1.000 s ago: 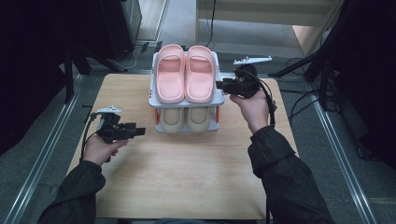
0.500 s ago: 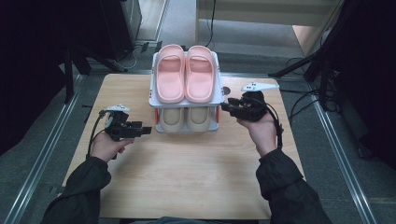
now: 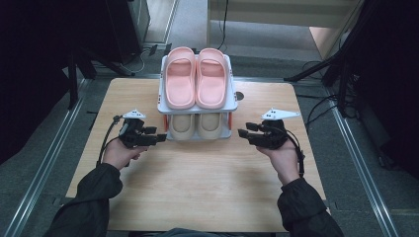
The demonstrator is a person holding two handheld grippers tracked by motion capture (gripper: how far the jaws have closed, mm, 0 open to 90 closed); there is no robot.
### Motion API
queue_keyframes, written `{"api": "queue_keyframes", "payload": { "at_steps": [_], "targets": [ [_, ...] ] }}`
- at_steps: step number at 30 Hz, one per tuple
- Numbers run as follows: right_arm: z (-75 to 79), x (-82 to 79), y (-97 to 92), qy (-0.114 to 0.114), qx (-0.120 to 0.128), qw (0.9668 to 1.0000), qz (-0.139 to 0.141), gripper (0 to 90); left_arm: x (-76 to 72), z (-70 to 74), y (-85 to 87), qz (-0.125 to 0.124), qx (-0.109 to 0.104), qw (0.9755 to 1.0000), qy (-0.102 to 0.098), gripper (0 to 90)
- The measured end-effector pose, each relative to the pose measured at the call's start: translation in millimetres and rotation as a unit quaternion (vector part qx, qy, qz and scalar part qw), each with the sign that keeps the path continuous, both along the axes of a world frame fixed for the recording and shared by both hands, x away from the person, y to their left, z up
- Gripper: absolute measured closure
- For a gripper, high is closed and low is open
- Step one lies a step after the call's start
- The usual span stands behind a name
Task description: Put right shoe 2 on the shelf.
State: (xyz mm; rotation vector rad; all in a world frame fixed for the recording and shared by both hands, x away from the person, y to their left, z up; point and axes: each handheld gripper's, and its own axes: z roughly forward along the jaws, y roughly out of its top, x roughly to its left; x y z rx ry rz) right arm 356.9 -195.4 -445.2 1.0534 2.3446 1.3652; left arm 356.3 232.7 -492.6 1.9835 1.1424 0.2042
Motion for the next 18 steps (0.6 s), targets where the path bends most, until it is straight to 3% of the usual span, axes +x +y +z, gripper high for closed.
{"api": "queue_keyframes", "payload": {
  "at_steps": [6,14,18],
  "targets": [
    [-16.2,-6.2,-3.0,0.006,0.001,1.0000,0.004,52.3,1.8,-6.1,-5.4,-0.013,0.004,0.9998,0.012,37.4],
    [-41.4,-10.7,-0.4,0.019,-0.006,0.9996,0.021,51.9,0.2,-9.3,-12.4,-0.029,0.003,0.9996,0.004,35.4],
    [-54.7,-11.3,7.0,0.032,-0.028,0.9984,0.036,49.8,-0.1,-11.8,-17.0,-0.041,0.007,0.9991,0.002,33.7]
  ]
}}
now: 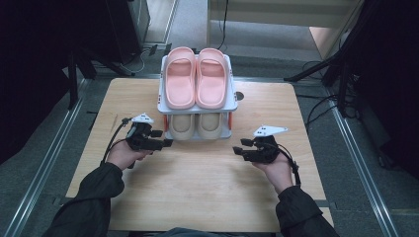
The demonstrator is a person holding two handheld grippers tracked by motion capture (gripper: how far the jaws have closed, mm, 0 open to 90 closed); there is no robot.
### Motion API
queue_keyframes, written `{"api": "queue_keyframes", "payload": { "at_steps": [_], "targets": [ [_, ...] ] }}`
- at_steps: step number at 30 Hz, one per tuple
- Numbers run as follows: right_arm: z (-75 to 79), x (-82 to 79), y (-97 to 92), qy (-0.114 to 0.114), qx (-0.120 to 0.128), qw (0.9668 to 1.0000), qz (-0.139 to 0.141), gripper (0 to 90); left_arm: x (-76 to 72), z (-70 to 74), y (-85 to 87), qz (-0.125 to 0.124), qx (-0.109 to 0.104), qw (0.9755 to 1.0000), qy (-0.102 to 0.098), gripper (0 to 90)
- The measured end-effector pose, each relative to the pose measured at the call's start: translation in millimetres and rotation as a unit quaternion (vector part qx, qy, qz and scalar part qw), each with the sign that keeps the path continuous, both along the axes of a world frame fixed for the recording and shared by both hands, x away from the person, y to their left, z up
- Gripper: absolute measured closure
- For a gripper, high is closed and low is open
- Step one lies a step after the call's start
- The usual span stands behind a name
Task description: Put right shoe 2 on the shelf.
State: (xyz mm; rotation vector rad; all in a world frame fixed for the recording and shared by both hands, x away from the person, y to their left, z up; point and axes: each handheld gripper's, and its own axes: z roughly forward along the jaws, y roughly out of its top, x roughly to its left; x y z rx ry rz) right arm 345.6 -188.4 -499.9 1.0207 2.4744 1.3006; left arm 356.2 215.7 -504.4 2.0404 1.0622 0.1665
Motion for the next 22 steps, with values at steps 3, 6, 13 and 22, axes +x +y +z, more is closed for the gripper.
{"api": "queue_keyframes", "payload": {
  "at_steps": [3,6,13,22],
  "targets": [
    [-3.5,1.6,4.9,-0.007,-0.014,0.9998,0.008,49.0,0.5,-3.0,-3.1,-0.010,0.004,0.9999,-0.006,32.8],
    [-6.8,3.6,9.2,0.003,-0.009,0.9999,0.012,47.4,1.3,-6.0,-5.6,-0.016,0.009,0.9998,-0.009,31.9],
    [-13.9,6.8,18.8,-0.010,-0.047,0.9988,-0.007,44.0,2.7,-9.9,-8.4,-0.016,0.014,0.9998,-0.003,30.3],
    [-18.1,8.4,19.8,-0.002,-0.038,0.9992,-0.011,29.9,2.0,-14.3,-12.5,-0.021,0.032,0.9992,-0.013,27.2]
  ]
}}
